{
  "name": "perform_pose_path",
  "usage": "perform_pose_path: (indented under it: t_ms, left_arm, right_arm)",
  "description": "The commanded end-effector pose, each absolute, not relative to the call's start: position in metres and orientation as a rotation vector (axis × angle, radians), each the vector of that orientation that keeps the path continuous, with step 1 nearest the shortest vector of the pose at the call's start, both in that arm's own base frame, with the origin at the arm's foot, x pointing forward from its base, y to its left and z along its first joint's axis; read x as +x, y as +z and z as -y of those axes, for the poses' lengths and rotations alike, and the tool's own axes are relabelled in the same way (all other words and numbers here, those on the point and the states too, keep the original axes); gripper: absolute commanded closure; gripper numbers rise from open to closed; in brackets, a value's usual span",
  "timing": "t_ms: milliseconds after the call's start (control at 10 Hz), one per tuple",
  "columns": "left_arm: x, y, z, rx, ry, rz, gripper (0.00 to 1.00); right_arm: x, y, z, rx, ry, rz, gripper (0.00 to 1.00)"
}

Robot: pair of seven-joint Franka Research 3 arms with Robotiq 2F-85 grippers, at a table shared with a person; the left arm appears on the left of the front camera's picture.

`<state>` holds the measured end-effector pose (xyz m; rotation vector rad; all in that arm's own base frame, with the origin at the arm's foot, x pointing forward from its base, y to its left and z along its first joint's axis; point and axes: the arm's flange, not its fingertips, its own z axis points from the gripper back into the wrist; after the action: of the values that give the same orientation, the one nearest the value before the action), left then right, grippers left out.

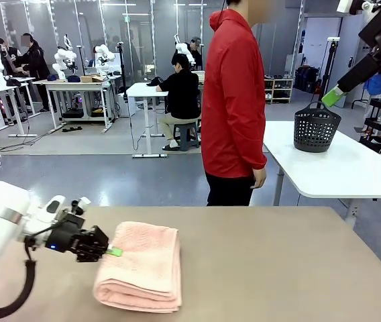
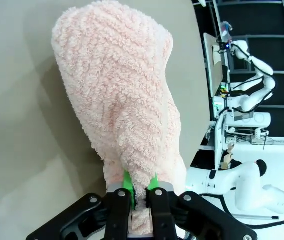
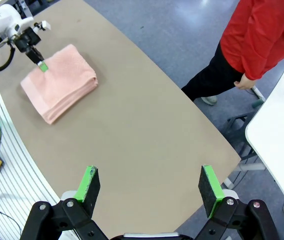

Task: Fold the towel.
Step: Pick up the 100 cm Hotel Towel and place it on the left side of the table.

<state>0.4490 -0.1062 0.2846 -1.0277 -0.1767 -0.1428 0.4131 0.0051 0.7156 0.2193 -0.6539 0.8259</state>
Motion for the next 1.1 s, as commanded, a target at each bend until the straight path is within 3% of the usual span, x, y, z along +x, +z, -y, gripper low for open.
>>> perform_pose_path:
  t_ms: [0,600,1000]
  left_arm:
    - [0.449,0.307,0.055,-0.999,-0.136,0.187,1.0]
    - [0.457,0.319,-0.125,-0.835,-0.216,0.222,1.0]
    - [0.461,0.329,-0.184,-0.738,-0.196,0.249,1.0]
  right_arm:
    - [0.412,0.715,-0.004,0.219,0.83,0.649,0.0]
    - [0.412,0.715,-0.004,0.219,0.83,0.649,0.0]
    - [0.412,0.715,-0.004,0.219,0.83,0.649,0.0]
